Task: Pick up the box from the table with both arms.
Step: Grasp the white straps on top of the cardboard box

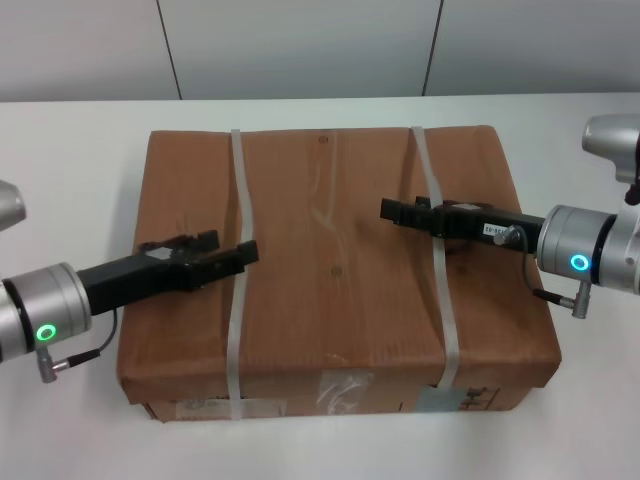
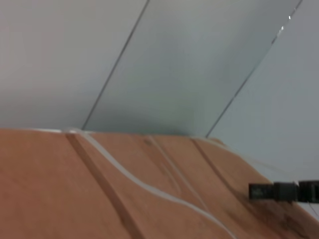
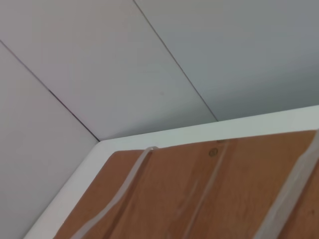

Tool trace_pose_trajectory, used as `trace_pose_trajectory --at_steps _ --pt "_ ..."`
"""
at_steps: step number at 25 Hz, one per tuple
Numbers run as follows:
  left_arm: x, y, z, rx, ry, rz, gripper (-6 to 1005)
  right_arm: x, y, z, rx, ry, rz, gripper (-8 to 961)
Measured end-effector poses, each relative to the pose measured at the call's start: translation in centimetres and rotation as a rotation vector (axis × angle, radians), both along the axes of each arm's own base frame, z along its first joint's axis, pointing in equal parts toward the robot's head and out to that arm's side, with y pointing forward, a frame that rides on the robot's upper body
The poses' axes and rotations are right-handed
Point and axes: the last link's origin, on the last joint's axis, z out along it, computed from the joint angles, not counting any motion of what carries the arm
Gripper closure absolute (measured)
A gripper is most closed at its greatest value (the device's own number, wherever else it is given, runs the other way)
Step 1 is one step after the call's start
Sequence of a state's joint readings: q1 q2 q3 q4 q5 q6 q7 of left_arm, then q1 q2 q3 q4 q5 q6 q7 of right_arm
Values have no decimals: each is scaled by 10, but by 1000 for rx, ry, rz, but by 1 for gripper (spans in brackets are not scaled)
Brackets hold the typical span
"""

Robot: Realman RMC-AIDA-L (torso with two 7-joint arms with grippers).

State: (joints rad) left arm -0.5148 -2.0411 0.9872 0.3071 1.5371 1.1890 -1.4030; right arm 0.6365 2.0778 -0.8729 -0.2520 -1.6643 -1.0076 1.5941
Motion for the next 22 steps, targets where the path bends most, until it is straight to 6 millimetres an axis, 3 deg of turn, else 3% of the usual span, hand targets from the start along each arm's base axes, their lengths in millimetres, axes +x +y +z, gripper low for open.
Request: trace_pose_trajectory --at_steps 16,22 --pt "25 20 -19 -80 27 -4 301 -31 19 -12 -20 -23 86 180" --pt "29 27 -19 -75 34 3 320 -31 23 -13 3 -53 93 180"
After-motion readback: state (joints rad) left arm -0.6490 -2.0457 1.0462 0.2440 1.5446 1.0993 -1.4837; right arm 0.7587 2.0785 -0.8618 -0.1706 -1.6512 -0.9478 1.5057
